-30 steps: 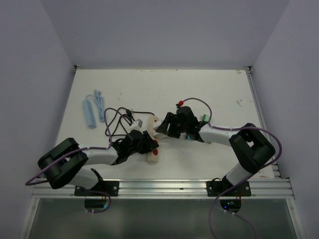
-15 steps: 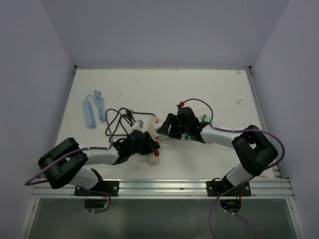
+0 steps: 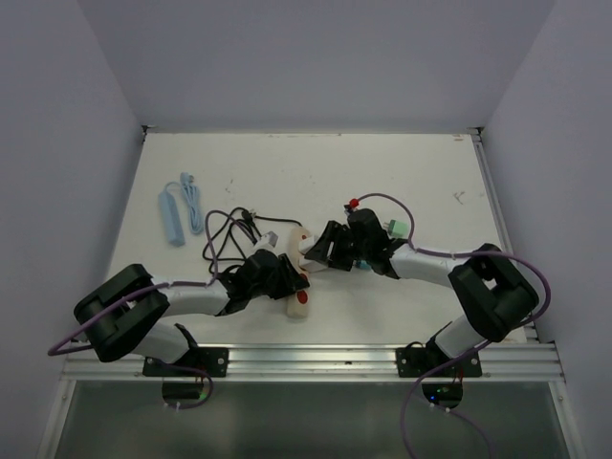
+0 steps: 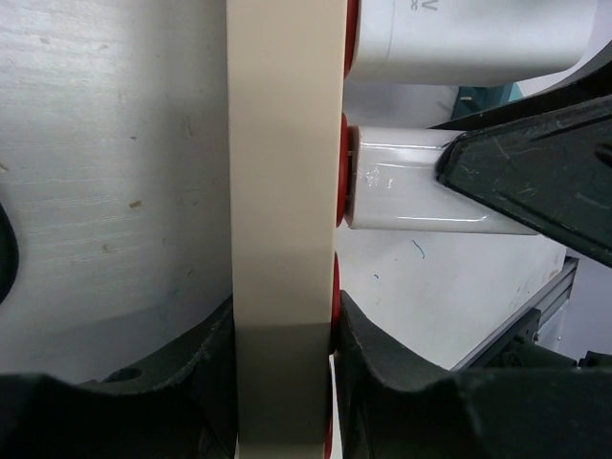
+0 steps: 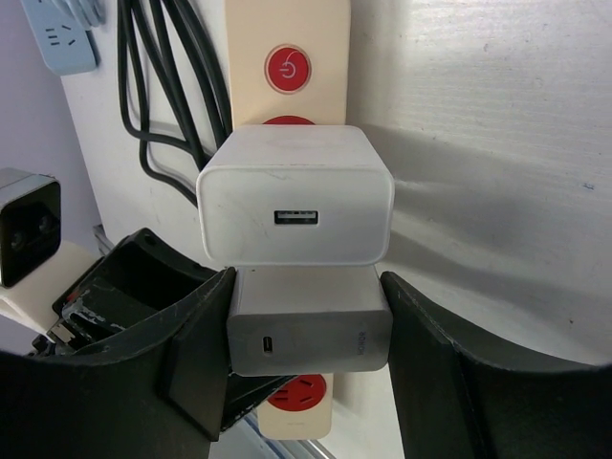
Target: Pull the plug off the socket
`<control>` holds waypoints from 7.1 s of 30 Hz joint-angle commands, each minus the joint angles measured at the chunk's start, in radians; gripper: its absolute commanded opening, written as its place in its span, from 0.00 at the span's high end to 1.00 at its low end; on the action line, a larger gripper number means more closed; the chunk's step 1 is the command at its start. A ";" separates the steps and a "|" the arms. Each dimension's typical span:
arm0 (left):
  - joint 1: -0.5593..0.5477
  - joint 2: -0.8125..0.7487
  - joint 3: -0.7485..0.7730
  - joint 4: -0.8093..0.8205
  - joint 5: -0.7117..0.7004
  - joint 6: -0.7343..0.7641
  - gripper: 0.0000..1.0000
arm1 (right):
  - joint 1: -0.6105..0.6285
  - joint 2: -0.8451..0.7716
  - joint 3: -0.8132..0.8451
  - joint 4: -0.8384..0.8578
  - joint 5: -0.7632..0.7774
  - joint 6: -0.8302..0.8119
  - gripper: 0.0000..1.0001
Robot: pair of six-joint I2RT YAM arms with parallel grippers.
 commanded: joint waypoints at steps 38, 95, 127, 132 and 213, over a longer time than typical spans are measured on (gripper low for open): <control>0.041 0.095 -0.010 -0.388 -0.165 -0.084 1.00 | -0.027 -0.190 0.173 -0.365 0.049 -0.074 1.00; 0.065 0.014 -0.085 -0.131 -0.026 0.069 1.00 | -0.491 -0.199 0.134 -0.393 0.919 -0.416 0.91; 0.065 -0.027 -0.117 -0.098 -0.020 0.067 1.00 | -0.491 -0.125 0.068 -0.455 0.700 -0.456 0.40; 0.065 -0.029 -0.117 -0.098 -0.017 0.067 1.00 | -0.491 -0.151 0.058 -0.474 0.678 -0.445 0.29; 0.062 -0.026 -0.071 -0.052 0.043 0.135 0.23 | -0.028 0.066 0.210 -0.097 -0.092 -0.172 1.00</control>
